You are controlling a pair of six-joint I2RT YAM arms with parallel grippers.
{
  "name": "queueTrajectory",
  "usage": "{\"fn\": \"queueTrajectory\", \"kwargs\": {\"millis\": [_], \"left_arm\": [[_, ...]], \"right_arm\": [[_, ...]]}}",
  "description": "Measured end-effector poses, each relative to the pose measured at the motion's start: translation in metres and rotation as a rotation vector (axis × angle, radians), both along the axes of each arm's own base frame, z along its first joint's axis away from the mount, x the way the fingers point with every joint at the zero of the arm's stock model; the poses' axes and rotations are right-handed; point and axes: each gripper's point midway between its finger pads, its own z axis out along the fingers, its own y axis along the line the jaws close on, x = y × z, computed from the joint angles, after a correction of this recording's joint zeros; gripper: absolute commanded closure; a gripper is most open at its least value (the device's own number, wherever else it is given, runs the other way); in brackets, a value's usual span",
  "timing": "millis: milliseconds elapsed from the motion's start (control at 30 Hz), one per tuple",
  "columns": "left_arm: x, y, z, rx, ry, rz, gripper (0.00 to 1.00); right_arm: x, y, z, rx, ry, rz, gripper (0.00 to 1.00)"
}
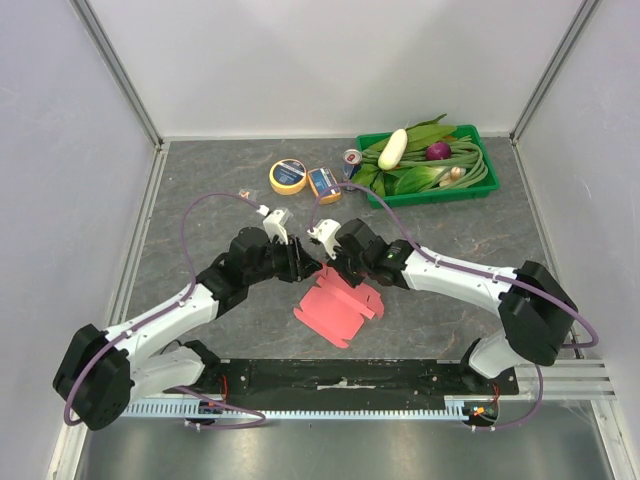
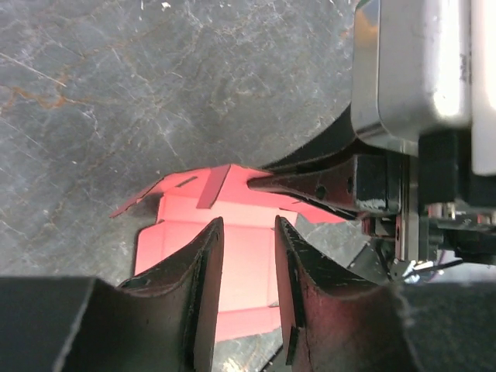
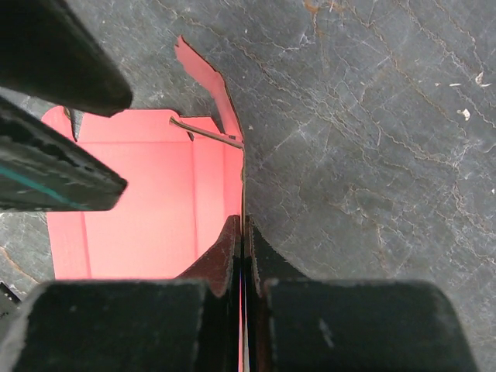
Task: Fold the paper box
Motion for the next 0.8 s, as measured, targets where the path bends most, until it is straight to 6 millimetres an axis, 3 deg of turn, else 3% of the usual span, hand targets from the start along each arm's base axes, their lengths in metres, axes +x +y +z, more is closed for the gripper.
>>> {"fn": "queueTrajectory", "kwargs": {"millis": [233, 433, 800], "left_arm": [[0.014, -0.002, 0.004, 0.035, -0.122, 0.010, 0.58], [0.021, -0.003, -0.005, 0.067, -0.161, -0.001, 0.63], [0.007, -0.001, -0.035, 0.099, -0.136, -0.037, 0.64]], "right_arm": [[-0.005, 0.005, 0.001, 0.015, 0.012, 0.047, 1.00], [-0.010, 0.013, 0.002, 0.049, 0.032, 0.084, 1.00], [-0.012, 0.014, 0.000, 0.088, 0.063, 0.103, 1.00]]}}
